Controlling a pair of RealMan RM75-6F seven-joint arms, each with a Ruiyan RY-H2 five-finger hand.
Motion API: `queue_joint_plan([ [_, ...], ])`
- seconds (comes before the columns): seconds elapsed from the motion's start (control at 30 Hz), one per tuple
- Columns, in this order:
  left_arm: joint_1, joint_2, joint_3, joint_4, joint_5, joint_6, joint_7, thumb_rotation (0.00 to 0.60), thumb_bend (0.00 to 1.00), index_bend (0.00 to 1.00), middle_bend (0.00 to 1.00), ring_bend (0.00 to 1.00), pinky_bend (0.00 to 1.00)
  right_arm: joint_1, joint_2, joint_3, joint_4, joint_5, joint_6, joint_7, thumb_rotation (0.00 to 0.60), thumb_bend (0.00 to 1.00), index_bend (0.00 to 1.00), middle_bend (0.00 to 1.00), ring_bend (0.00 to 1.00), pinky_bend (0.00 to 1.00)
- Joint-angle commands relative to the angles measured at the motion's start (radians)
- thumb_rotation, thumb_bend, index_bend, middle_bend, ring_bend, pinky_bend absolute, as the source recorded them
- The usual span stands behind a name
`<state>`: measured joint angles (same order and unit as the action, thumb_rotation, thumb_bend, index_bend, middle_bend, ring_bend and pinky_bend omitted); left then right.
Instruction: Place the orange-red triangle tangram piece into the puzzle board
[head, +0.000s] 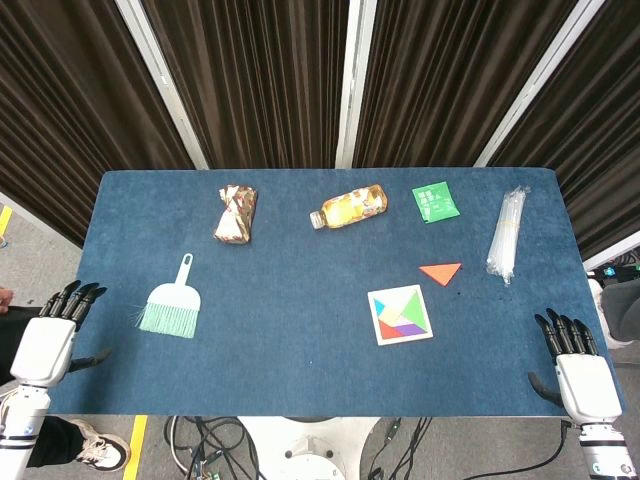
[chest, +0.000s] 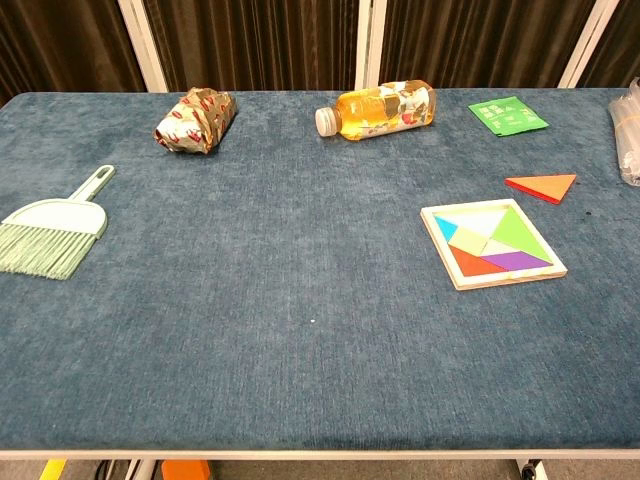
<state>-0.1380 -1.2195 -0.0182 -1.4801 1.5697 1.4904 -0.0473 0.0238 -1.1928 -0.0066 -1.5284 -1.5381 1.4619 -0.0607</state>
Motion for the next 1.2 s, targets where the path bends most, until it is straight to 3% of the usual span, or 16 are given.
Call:
queue_joint_plan([
  [0.03,0.000,0.000,0.000,0.000,0.000,0.000,-0.001,0.600,0.00,0.16,0.12,0.05,0.17,0.000,0.000,0.000,0.000,0.001,-0.001,0.000,0.600,0.19,0.00,0.00,0.00,0.00],
  [0.47,-0.007,0.002,0.001,0.000,0.002,-0.012,-0.005,0.600,0.00,0.16,0.12,0.05,0.17,0.069,0.034,0.047,-0.006,0.038,-0.082,-0.049,0.600,0.19,0.00,0.00,0.00,0.00],
  [0.8,-0.009,-0.007,0.004,0.011,0.005,-0.013,-0.001,0.600,0.00,0.16,0.12,0.05,0.17,0.286,0.068,0.136,-0.014,0.128,-0.364,-0.156,0.600,0.19,0.00,0.00,0.00,0.00],
  [1.2,-0.006,-0.011,0.005,0.025,-0.003,-0.017,-0.011,0.600,0.00,0.16,0.12,0.05,0.17,0.494,-0.023,0.178,0.054,0.267,-0.617,-0.267,0.600,0.19,0.00,0.00,0.00,0.00],
])
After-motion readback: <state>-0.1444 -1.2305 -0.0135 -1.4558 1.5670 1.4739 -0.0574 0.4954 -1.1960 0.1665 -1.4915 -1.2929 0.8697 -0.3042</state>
